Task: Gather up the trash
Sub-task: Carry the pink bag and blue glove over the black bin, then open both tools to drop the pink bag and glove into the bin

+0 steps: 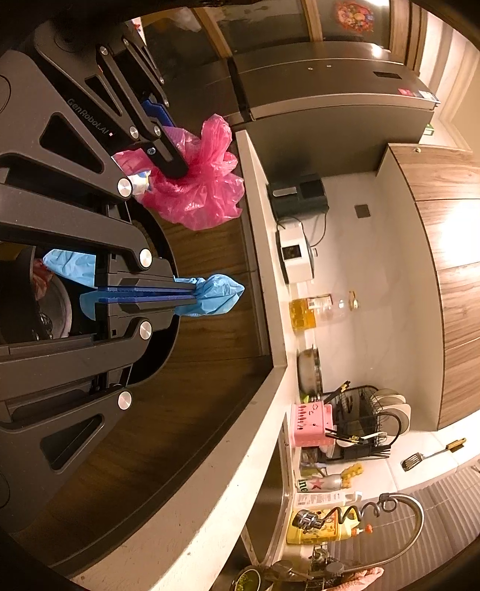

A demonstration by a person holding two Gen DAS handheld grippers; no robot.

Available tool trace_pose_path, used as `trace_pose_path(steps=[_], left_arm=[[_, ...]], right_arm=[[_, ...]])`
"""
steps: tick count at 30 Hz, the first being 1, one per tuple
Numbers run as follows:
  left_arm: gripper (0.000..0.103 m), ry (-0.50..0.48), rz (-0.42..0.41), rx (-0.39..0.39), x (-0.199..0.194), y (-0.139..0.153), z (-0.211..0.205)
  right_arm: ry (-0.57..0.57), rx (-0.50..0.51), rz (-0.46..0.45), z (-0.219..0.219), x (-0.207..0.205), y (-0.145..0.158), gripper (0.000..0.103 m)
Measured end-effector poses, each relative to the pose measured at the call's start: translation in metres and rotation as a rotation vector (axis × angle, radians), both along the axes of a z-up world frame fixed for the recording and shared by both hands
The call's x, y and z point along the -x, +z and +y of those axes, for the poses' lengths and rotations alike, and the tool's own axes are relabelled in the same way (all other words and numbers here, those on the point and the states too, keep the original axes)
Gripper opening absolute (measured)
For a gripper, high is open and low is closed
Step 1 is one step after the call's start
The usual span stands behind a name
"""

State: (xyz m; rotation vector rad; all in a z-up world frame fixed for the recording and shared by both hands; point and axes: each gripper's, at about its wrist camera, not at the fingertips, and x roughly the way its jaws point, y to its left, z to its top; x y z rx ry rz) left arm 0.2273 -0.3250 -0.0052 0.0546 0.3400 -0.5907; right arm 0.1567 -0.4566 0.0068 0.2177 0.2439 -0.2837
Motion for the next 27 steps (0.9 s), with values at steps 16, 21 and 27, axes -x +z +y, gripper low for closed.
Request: trace_pose_path(steps=[16, 21, 27], left_arm=[[0.024, -0.046, 0.024, -0.023, -0.016, -0.015, -0.006], [0.036, -0.039, 0.036, -0.013, -0.020, -0.016, -0.003], [0.058, -0.021, 0.043, 0.021, -0.022, -0.014, 0.007]], right_arm=[[0.004, -0.008, 0.022, -0.006, -0.018, -0.006, 0.003], [0.007, -0.013, 0.030, -0.009, -0.021, -0.006, 0.004], [-0.001, -0.023, 0.037, -0.010, -0.022, -0.007, 0.019]])
